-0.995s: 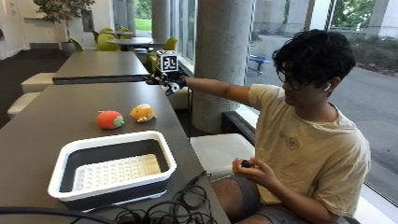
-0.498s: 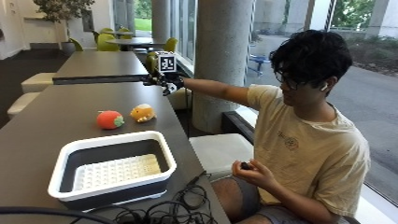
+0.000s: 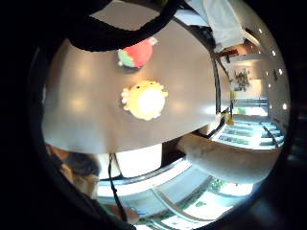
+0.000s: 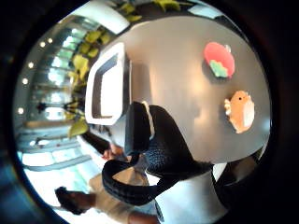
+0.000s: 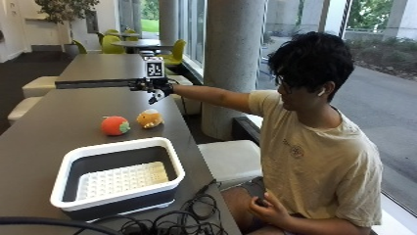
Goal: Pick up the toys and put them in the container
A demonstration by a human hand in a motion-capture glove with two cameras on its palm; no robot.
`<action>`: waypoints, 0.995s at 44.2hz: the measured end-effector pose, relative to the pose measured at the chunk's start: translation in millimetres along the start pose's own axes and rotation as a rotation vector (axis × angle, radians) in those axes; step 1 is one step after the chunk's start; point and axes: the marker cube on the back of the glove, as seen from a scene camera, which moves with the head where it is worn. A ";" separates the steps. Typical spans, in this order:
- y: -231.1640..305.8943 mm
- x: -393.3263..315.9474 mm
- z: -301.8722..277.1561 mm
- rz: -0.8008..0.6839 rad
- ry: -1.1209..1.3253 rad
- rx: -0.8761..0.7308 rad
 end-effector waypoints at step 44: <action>-173.3 -6.3 150.7 0.386 -0.186 -0.253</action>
